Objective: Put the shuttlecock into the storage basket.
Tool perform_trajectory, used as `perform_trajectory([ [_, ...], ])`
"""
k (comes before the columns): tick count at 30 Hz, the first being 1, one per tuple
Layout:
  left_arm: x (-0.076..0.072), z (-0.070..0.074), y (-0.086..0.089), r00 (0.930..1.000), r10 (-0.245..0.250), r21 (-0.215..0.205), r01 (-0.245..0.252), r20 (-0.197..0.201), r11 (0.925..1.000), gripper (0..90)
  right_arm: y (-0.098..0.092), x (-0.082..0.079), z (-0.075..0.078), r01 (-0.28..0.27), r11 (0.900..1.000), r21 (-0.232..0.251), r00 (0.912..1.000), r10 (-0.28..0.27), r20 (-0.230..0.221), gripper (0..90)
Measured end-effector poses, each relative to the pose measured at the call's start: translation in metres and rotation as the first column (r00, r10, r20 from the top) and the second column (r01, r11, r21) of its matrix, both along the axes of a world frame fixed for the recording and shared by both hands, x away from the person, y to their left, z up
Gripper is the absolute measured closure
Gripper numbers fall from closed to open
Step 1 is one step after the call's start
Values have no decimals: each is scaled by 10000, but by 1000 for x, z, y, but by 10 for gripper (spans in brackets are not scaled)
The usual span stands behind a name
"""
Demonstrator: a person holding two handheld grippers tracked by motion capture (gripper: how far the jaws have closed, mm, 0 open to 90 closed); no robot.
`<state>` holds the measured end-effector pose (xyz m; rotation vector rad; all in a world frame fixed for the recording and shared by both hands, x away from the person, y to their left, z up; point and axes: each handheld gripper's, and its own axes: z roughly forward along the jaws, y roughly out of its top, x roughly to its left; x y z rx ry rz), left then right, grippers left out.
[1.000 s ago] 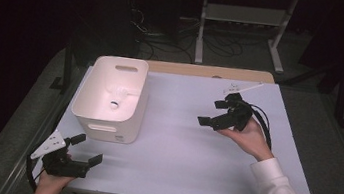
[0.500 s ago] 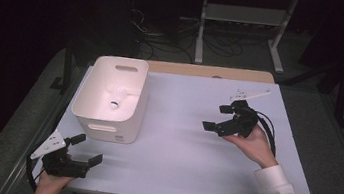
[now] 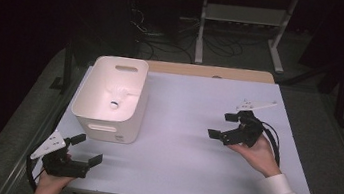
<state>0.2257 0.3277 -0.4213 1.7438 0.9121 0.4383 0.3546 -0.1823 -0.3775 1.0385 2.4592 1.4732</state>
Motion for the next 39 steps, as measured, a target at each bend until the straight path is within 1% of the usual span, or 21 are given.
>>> perform_trajectory([
  [2, 0, 0, 0, 10000, 17, -29, -17, -25, 10000, 0, -2, -2, -2, 44, 10000, -35, 10000, -44, 59, 0],
  [4, 0, 0, -1, 10000, 14, -24, -14, -11, 10000, 0, -4, -5, -3, 152, 9999, 35, 9998, -153, 133, 0],
  [6, 0, 0, 0, 10000, -14, 1, 14, 19, 10000, 0, -6, -7, -4, 234, 9997, 18, 9993, -234, 292, 0],
  [12, 0, 0, -1, 10000, 17, -33, -17, -8, 10000, 0, -11, -15, -10, 279, 9996, 93, 9990, -282, 350, 0],
  [15, 0, 0, -1, 10000, 9, -41, -9, -6, 10000, 0, -14, -18, -13, 312, 9994, 154, 9984, -319, 472, 0],
  [22, 0, 0, -1, 10000, -15, -12, 15, 30, 10000, 0, -23, -26, -19, 523, 9983, 244, 9964, -537, 651, 0],
  [24, 0, 0, -1, 10000, -17, -52, 17, 29, 10000, 0, -26, -29, -21, 572, 9979, 301, 9964, -590, 616, 0],
  [29, 0, -1, -1, 10000, 17, -85, -17, -2, 10000, 0, -34, -34, -24, 716, 9969, 335, 9936, -742, 847, 0],
  [36, 0, -1, -2, 10000, 36, -118, -36, -39, 9999, 0, -40, -42, -31, 851, 9957, 353, 9940, -873, 665, 0],
  [37, 0, -1, -2, 10000, 32, -118, -32, -29, 9999, 0, -41, -42, -32, 836, 9959, 349, 9937, -859, 716, 0],
  [38, 0, -1, -2, 10000, 28, -121, -28, -24, 9999, 0, -42, -44, -32, 831, 9960, 329, 9943, -851, 648, 0],
  [39, 0, -1, -2, 10000, 27, -126, -27, -33, 9999, 0, -43, -44, -33, 844, 9958, 340, 9936, -867, 730, 0],
])
